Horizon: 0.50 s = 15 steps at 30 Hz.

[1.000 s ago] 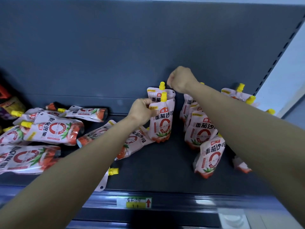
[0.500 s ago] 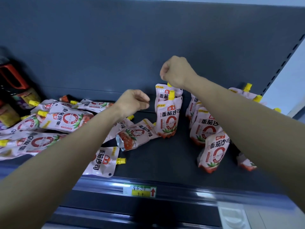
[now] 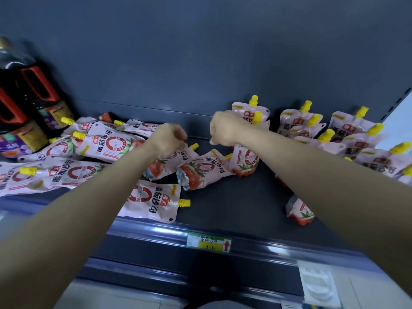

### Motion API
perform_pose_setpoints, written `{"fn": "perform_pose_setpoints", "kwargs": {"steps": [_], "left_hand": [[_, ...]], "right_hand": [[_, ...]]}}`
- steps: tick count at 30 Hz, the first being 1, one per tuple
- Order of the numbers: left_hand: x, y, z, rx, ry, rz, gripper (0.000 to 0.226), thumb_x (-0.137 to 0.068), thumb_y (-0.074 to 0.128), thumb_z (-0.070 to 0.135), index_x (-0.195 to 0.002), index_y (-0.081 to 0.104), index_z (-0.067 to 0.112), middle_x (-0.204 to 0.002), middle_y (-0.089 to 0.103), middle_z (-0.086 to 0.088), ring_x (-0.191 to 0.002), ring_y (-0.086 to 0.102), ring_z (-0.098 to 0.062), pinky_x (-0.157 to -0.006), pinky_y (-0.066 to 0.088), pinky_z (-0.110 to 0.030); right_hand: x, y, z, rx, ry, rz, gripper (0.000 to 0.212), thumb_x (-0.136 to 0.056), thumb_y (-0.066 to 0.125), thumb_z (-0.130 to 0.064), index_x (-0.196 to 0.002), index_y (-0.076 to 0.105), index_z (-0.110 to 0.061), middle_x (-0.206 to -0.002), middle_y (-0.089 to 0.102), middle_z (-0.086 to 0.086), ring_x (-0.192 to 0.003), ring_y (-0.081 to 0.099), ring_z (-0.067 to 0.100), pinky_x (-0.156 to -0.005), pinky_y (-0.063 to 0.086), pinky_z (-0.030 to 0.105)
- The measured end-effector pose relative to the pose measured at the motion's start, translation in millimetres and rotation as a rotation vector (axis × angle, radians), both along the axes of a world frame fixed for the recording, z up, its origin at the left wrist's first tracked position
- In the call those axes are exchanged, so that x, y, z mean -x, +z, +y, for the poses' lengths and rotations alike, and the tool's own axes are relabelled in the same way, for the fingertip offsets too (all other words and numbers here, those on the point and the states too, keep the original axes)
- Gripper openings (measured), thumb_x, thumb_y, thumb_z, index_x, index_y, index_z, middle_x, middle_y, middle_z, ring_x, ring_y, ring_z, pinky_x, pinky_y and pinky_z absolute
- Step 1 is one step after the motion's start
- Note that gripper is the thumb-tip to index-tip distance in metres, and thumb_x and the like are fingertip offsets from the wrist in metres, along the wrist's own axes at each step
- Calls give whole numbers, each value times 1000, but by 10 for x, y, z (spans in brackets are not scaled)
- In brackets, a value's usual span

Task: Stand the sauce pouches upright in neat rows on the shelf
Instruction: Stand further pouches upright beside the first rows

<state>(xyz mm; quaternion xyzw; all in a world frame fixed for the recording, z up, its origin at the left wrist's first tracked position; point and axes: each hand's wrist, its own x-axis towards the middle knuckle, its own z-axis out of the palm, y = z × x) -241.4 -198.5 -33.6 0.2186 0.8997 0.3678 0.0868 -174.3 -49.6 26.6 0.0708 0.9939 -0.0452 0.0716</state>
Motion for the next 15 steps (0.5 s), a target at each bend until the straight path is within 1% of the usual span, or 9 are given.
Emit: {"fn": "perform_pose_setpoints", "kwargs": {"steps": [2,6,8,9,11,12,13,14,15], "left_hand": [[58,-78,-55,83,-7,53,24,-82,65,7,-106,63,7,-105,64,-9,-88,57,-20,-75,44,-27],[188,-179,-145,208,-49,111,30,-81,66,11,-109,60,6,-111,63,-13,-98,57,-26,-78,44,-28],[242,-203,-166,256,-71,113,36,-80,68,14,-114,58,6,-115,62,-14,-102,57,-28,-79,43,-28],[266,-211,-170,277,-82,110,39,-80,68,16,-116,57,7,-118,61,-14,-105,56,-28,-81,43,-29],[312,-228,-168,328,-114,115,45,-80,68,19,-121,55,7,-123,59,-14,-110,55,-29,-87,44,-31],[338,-239,-165,357,-134,118,47,-81,67,21,-124,53,7,-125,58,-14,-112,54,-30,-89,44,-33],[363,-253,-160,388,-151,110,49,-82,67,23,-125,52,7,-127,57,-14,-113,54,-30,-90,44,-33],[389,-268,-152,422,-169,93,51,-82,66,26,-127,50,8,-128,56,-14,-113,53,-30,-91,44,-34],[418,-284,-141,455,-188,67,53,-83,65,30,-128,48,8,-129,55,-14,-113,53,-30,-91,43,-35]], "right_hand": [[31,-67,-47,-121,27,-35,35,-84,65,-13,-56,43,-10,-63,40,6,-71,53,29,-51,35,25],[56,-112,-131,-300,98,-28,36,-80,58,-1,-57,35,-15,-64,34,2,-51,36,18,-45,22,24],[103,-192,-175,-300,94,-108,35,-81,63,-5,-58,38,-14,-66,40,4,-50,37,16,-42,26,25],[126,-239,-200,-281,88,-168,32,-81,68,-13,-60,43,-11,-66,44,4,-50,39,15,-41,29,25],[158,-325,-245,-241,65,-314,28,-83,69,-32,-80,59,-6,-66,48,2,-52,44,14,-43,34,25],[170,-368,-249,-208,36,-386,37,-84,66,-39,-98,62,-4,-71,54,3,-56,48,16,-47,39,25],[171,-403,-248,-164,-12,-450,50,-86,63,-43,-115,59,-3,-86,62,7,-64,56,19,-55,46,27],[175,-442,-231,-102,-76,-507,61,-87,61,-45,-128,51,-1,-109,63,12,-76,63,24,-67,53,31],[182,-485,-209,-30,-147,-553,71,-88,59,-47,-138,41,1,-130,56,18,-89,68,27,-80,56,34]]}}
